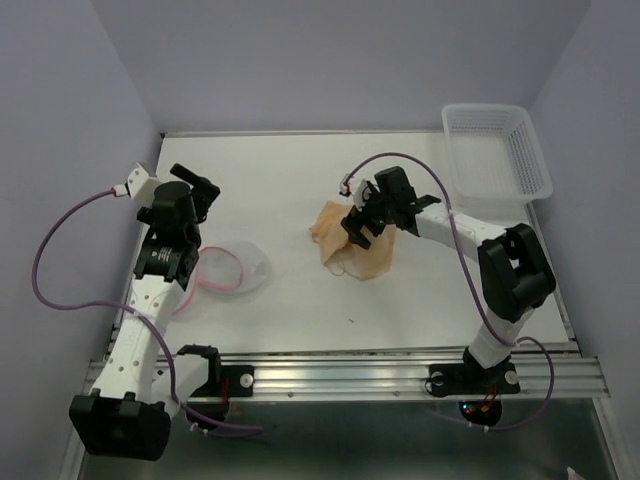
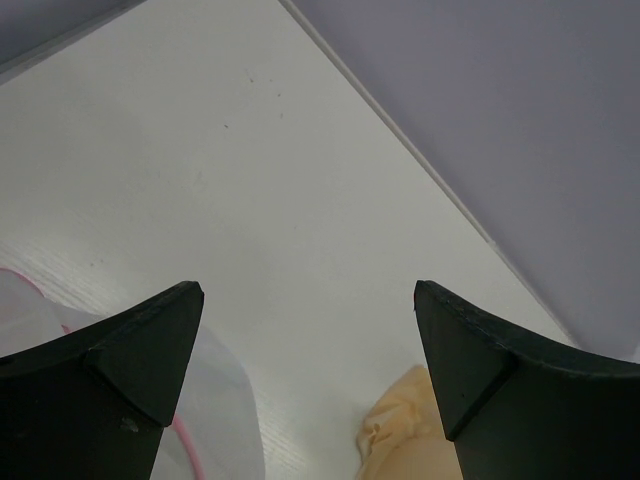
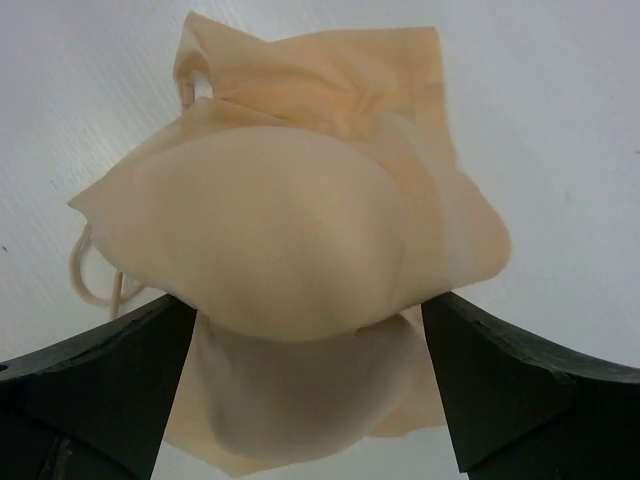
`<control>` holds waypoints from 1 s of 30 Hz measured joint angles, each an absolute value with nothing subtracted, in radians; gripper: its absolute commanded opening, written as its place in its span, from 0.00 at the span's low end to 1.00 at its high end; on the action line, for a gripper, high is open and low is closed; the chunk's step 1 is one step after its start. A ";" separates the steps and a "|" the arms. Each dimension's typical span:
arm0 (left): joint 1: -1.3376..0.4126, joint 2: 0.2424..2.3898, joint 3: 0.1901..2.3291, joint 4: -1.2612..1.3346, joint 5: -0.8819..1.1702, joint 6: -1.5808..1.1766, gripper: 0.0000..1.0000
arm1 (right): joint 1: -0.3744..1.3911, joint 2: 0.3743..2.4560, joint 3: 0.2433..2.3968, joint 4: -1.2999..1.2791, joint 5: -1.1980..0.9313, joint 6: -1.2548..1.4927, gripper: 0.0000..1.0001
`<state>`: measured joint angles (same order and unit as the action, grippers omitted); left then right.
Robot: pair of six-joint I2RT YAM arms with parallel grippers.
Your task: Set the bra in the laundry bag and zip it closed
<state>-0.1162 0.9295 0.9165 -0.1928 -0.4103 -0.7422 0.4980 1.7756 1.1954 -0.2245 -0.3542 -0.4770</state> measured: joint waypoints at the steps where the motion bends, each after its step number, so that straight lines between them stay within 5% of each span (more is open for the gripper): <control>1: -0.117 0.946 0.916 -0.190 -0.390 -0.735 0.99 | 0.498 1.760 1.195 -0.225 -0.350 -0.467 1.00; 21: -0.347 1.287 0.967 0.001 -0.028 -0.586 0.98 | 0.411 1.388 0.967 -0.255 0.095 0.214 1.00; 30: -0.446 1.596 1.068 0.094 0.117 -0.591 0.25 | 0.407 1.491 0.892 -0.295 0.171 0.272 1.00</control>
<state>-0.4458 1.5955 1.0683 0.0944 0.1173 -0.5915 0.4068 1.4914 0.8921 -0.2951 0.1707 0.2718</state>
